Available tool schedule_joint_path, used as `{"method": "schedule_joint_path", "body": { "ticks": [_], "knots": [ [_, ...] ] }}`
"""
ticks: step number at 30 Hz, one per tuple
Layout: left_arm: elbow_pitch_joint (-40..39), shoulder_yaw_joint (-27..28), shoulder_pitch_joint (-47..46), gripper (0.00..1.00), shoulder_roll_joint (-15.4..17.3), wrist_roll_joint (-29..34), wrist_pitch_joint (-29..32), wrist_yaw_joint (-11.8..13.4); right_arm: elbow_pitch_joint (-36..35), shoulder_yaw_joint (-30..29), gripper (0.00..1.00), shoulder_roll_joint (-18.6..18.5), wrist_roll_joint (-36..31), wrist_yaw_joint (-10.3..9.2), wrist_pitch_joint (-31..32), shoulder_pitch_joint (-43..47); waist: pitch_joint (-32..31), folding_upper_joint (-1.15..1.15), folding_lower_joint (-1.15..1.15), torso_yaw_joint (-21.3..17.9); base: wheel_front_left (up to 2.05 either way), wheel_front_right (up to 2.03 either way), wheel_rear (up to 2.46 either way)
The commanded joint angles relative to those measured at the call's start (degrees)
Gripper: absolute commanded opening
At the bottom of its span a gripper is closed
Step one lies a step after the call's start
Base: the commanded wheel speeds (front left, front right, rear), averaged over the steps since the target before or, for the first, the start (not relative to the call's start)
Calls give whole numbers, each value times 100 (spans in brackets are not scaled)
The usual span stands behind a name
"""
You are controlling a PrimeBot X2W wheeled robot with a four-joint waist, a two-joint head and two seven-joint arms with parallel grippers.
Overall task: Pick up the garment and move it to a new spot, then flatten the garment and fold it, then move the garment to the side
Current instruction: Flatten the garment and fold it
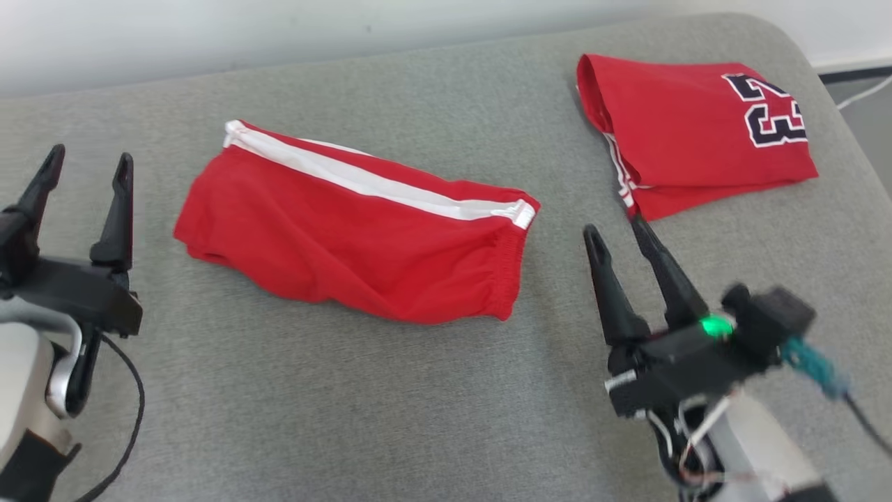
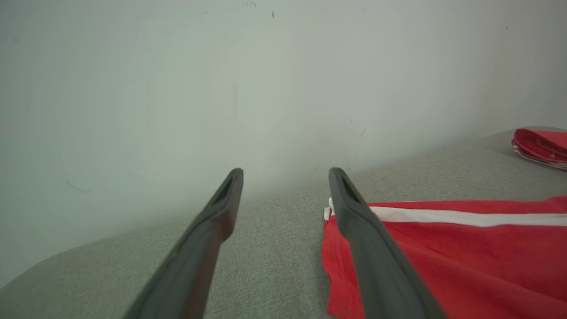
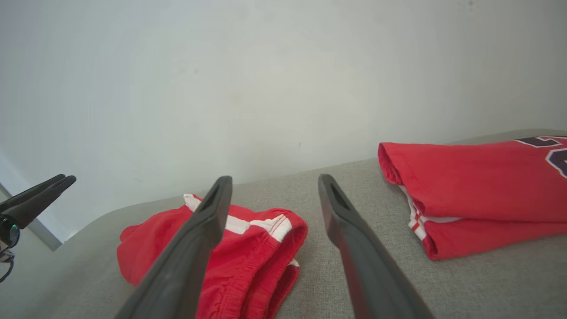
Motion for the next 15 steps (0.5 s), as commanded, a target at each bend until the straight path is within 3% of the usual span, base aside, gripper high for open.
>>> {"method": "schedule_joint_path", "body": {
  "ticks": [1, 4, 9, 15],
  "knots": [
    [-126, 132, 165, 100, -15, 64, -24, 53, -184, -231, 100, 222, -199, 1, -2, 339, -80, 0, 1, 106, 0, 0, 0],
    [-330, 261, 411, 100, -84, 136, -23, 47, -553, -701, 100, 518, -789, 1, -4, 768, -87, 0, 1, 159, 0, 0, 0],
    [-335, 373, 600, 100, -166, 144, -24, -49, -774, -819, 100, 835, -1326, 1, -4, 1254, -51, 0, 1, 191, 0, 0, 0],
    [15, 259, 510, 100, 5, -76, 253, -557, -815, -768, 100, 954, -1503, 1, -4, 1188, 21, 0, 1, 65, 0, 0, 0]
  ]
}}
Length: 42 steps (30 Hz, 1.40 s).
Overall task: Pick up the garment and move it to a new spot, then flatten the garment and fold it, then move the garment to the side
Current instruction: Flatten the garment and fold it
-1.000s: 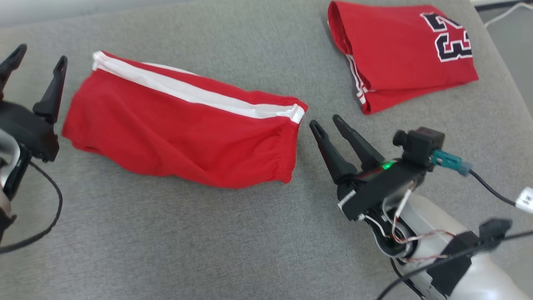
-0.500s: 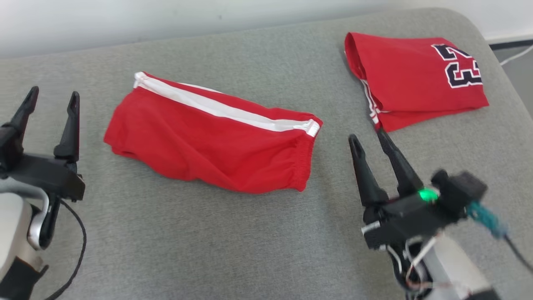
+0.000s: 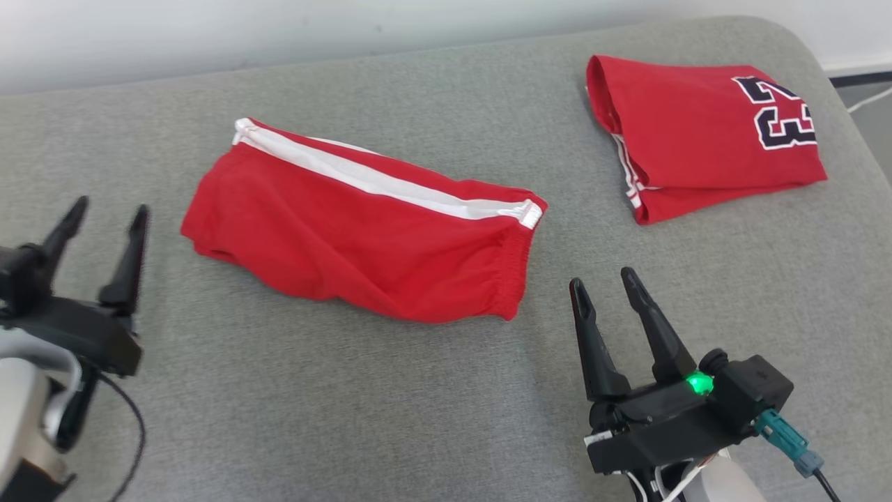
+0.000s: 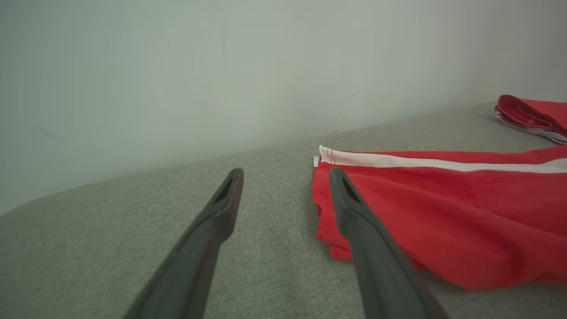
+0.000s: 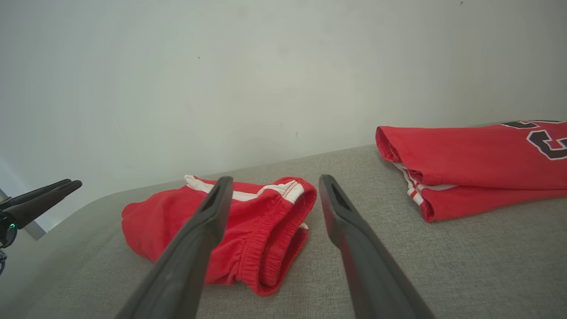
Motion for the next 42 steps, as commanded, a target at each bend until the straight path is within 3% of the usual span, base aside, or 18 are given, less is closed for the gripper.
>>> {"method": "schedule_joint_path", "body": {
  "ticks": [1, 16, 34, 37, 38, 39, 42],
  "knots": [
    [95, 19, -65, 100, 93, -78, 92, -91, -19, -20, 100, 35, -13, 1, -3, -84, 55, 0, 1, -82, 0, 0, 0],
    [902, -58, -210, 100, 137, -584, 522, -397, 238, 243, 100, 212, 154, 1, -4, -237, 322, 0, 1, -611, 0, 0, 0],
    [2135, -395, -418, 100, -729, -639, 204, -342, 406, 298, 100, 171, 85, 1, -4, -214, 347, 0, 1, -539, 0, 0, 0],
    [2365, -452, -466, 44, -818, -611, 131, -354, 406, 308, 100, 154, 87, 1, -4, -238, 324, 0, 1, -536, 0, 0, 0],
    [2424, -458, -491, 12, -839, -607, 114, -359, 409, 312, 100, 150, 83, 1, -4, -234, 316, 0, 1, -535, 0, 0, 0],
    [2484, -463, -505, 0, -859, -602, 77, -363, 414, 317, 100, 145, 80, 1, -4, -228, 310, 0, 1, -533, 0, 0, 0],
    [2639, -513, -581, 0, -908, -570, 0, -377, 440, 319, 100, 125, 72, 1, -4, -197, 280, 0, 1, -525, 0, 0, 0]
  ]
}}
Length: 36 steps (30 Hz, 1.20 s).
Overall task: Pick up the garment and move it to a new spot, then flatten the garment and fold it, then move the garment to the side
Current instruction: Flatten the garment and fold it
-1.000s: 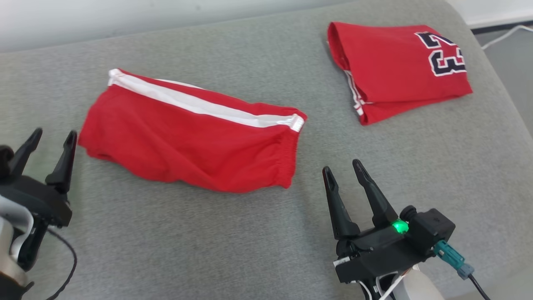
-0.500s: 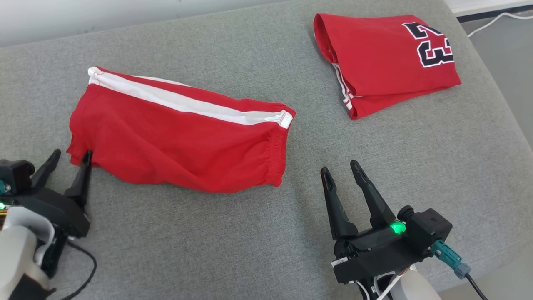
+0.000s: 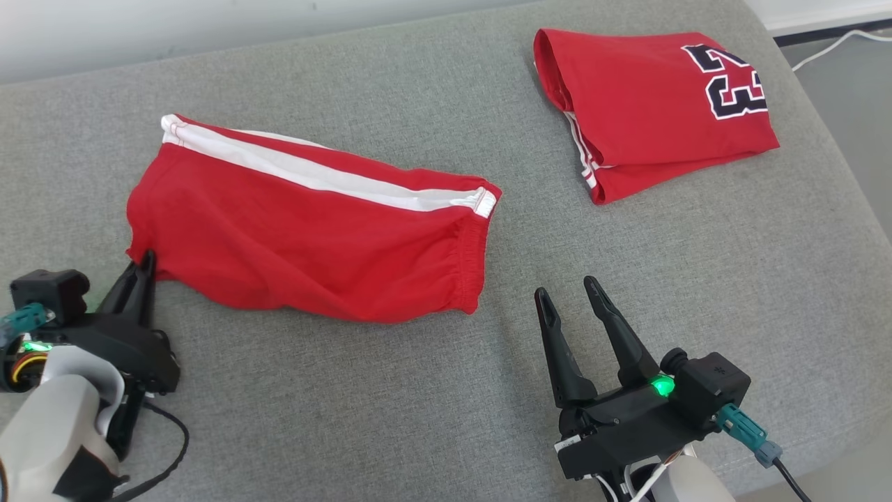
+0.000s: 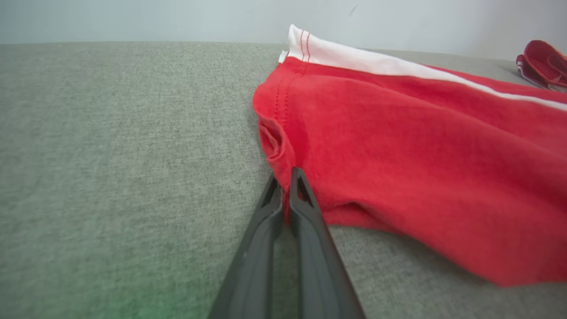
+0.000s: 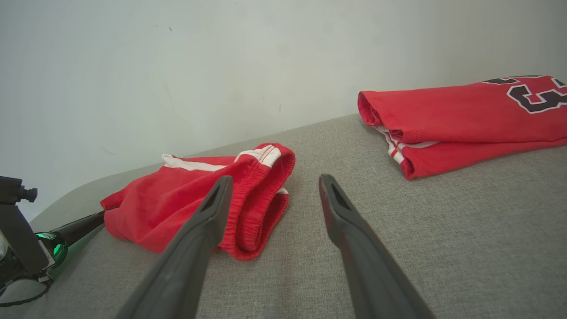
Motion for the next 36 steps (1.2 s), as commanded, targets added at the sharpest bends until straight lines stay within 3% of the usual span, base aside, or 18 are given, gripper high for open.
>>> {"method": "schedule_joint_path", "body": {
  "ticks": [1, 11, 25, 36],
  "knots": [
    [114, -79, 82, 0, -97, 41, -15, -13, 2, 7, 100, -36, -49, 1, -4, 27, -27, 0, 0, 10, 0, 0, 0],
    [-70, -115, 351, 0, -206, 248, -237, 91, 41, -18, 100, -43, -65, 1, -4, 224, -430, 0, 0, 215, 0, 0, 0],
    [-1892, 457, 2151, 0, -381, 353, -251, 544, 143, -139, 100, -150, -65, 1, -4, 709, -1204, 0, 0, 739, 0, 0, 0],
    [-2355, 634, 2899, 0, -539, 342, -252, 662, 180, -156, 100, -287, -77, 1, -4, 825, -1252, 0, 0, 814, 0, 0, 0]
  ]
}}
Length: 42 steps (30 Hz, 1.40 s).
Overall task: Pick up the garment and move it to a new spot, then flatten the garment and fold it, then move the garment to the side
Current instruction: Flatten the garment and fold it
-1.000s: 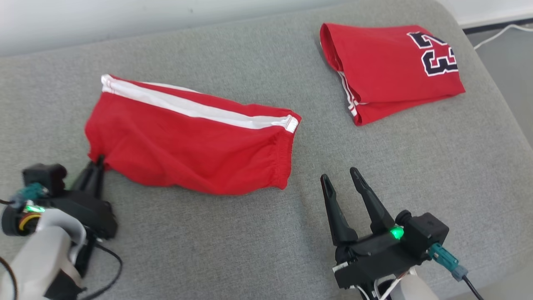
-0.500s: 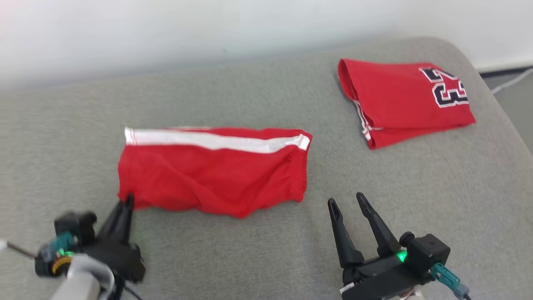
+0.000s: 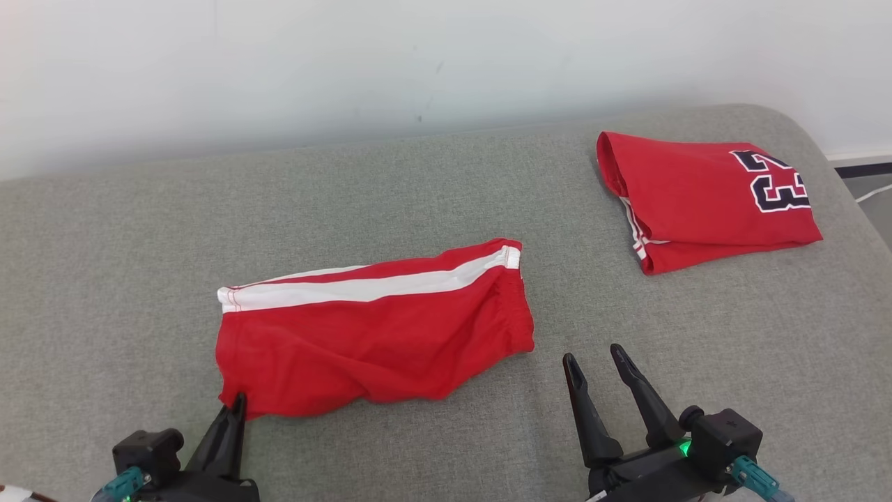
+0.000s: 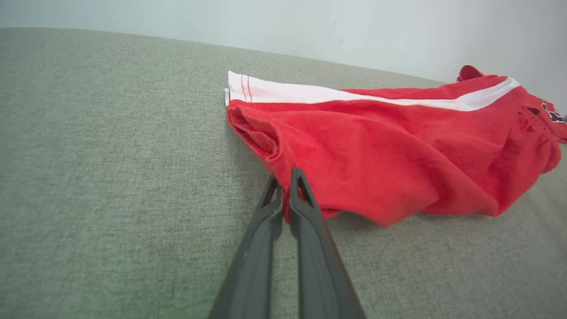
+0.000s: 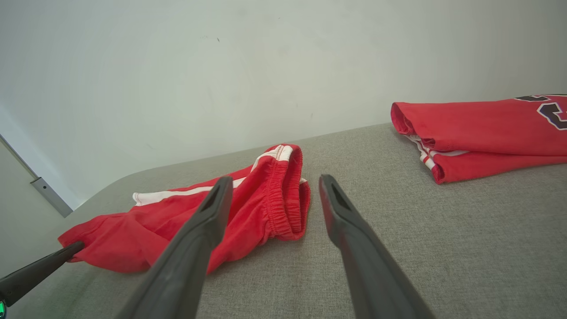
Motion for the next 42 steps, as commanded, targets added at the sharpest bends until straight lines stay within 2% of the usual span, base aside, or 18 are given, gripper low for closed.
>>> {"method": "schedule_joint_path", "body": {
  "ticks": [1, 6, 7, 8, 9, 13, 21, 27, 36, 42],
  "knots": [
    [15, 61, 111, 0, -19, -30, -32, 3, 0, 27, 100, -42, -30, 1, -4, 56, 16, 0, 1, -19, 0, 0, 0],
    [-18, 171, 185, 0, -76, 79, -33, 12, 13, -15, 100, -80, -4, 1, -4, 32, 56, 0, 1, -28, 0, 0, 0],
    [-20, 187, 180, 20, -87, 136, -33, 29, 13, -20, 100, -79, -3, 1, -4, 26, 65, 0, 1, -21, 0, 0, 0],
    [-46, 203, 168, 54, -103, 186, -33, 41, 14, -22, 100, -79, -4, 1, -4, 20, 71, 0, 1, -13, 0, 0, 0],
    [-80, 226, 178, 100, -147, 234, -33, 60, 18, -24, 100, -73, -16, 1, -4, 11, 74, 0, 1, -2, 0, 0, 0],
    [-364, 447, 280, 100, -209, 520, -33, 196, 19, -24, 100, -75, -76, 1, -4, -25, 67, 0, 1, 62, 0, 0, 0],
    [-1488, 908, 730, 100, -445, 1361, -32, 530, -20, -240, 100, -72, -279, 1, -4, -63, -108, 0, 1, 254, 0, 0, 0],
    [-2144, 1241, 1150, 100, -594, 1858, -29, 658, 10, -503, 100, -83, -411, 1, -4, 55, -318, 0, 1, 407, 0, 0, 0],
    [-2719, 1704, 1826, 100, -807, 2130, -29, 851, 65, -931, 100, -31, -649, 1, -4, 244, -507, 0, 1, 514, 0, 0, 0],
    [-2779, 1896, 2089, 100, -872, 2247, -29, 849, 87, -1198, 100, 14, -798, 1, -4, 387, -605, 0, 1, 619, 0, 0, 0]
  ]
}}
